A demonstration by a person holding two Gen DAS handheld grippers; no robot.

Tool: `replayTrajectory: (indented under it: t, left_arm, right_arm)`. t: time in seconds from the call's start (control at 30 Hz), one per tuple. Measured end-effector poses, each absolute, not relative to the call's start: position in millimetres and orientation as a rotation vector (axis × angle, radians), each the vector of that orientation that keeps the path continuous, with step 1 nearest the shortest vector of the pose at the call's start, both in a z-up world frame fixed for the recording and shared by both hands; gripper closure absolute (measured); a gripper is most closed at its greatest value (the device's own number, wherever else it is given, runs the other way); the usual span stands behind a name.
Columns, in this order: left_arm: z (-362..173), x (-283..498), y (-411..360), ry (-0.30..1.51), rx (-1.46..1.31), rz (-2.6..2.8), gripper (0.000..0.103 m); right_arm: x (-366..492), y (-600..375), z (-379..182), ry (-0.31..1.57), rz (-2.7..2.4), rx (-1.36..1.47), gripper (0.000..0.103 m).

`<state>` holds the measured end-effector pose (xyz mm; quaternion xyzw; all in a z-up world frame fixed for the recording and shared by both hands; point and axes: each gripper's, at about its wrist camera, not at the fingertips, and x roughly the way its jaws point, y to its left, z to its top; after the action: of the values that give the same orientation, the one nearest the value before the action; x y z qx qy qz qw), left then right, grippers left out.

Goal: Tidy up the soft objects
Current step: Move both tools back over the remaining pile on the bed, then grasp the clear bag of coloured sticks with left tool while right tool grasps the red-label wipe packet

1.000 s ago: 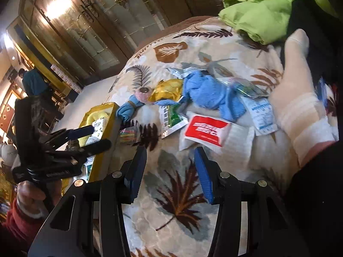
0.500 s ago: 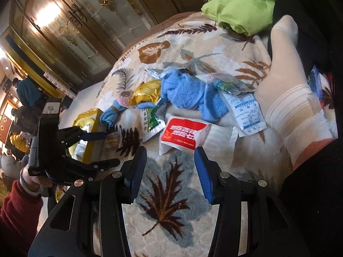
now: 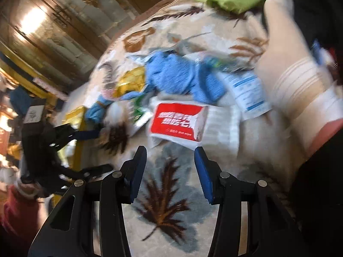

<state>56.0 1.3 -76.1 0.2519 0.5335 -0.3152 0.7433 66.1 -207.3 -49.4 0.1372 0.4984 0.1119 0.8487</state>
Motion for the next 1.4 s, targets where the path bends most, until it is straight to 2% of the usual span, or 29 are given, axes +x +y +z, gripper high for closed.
replayTrajectory:
  t: [0.1,0.17,0.33,0.53,0.6,0.63,0.67,0.7,0.73,0.77,0.83,0.87,1.0,1.1,1.4]
  left_arm:
    - [-79,53,-1,1.162,0.555,-0.689,0.024]
    - [-80,51,-2,1.163,0.547,-0.691,0.024]
    - [-83,61,1,1.185,0.542,-0.702,0.024]
    - [-85,70,-2,1.209,0.544,-0.694,0.024]
    - [-86,71,-4,1.213,0.544,-0.681,0.025]
    - [-86,72,-4,1.21,0.544,-0.671,0.03]
    - [-85,73,-4,1.201,0.547,-0.651,0.043]
    - [-84,74,-2,1.191,0.544,-0.621,0.051]
    - [-82,75,1,1.186,0.529,-0.597,0.072]
    - [-80,79,6,1.189,0.505,-0.569,0.084]
    - [-77,85,16,1.218,0.421,-0.57,0.085]
    - [-77,84,16,1.21,0.437,-0.56,0.088]
    - [-81,73,4,1.173,0.521,-0.52,0.089]
    - [-79,71,5,1.173,0.471,-0.516,0.091]
    - [-52,48,31,1.129,0.369,-0.497,0.095]
  right_arm:
    - [61,-193,-34,0.98,0.247,0.095,0.056]
    - [61,-182,-28,0.982,0.322,-0.017,0.05]
    - [85,-166,-30,0.973,0.437,-0.365,0.05]
    - [126,-162,-52,1.118,0.563,-0.411,0.05]
    - [139,-167,-58,1.151,0.537,-0.346,0.059]
    - [142,-170,-61,1.153,0.507,-0.322,0.073]
    - [143,-171,-63,1.151,0.481,-0.301,0.074]
    - [141,-177,-63,1.151,0.475,-0.24,0.076]
    - [138,-180,-63,1.154,0.468,-0.213,0.077]
    - [132,-183,-63,1.158,0.46,-0.183,0.078]
    - [120,-187,-59,1.151,0.472,-0.129,0.078]
    - [113,-189,-58,1.147,0.479,-0.098,0.079]
    - [90,-203,-56,1.147,0.484,0.084,0.079]
    - [68,-212,-51,1.116,0.495,0.244,0.079]
    - [35,-203,-25,1.052,0.571,0.383,0.079]
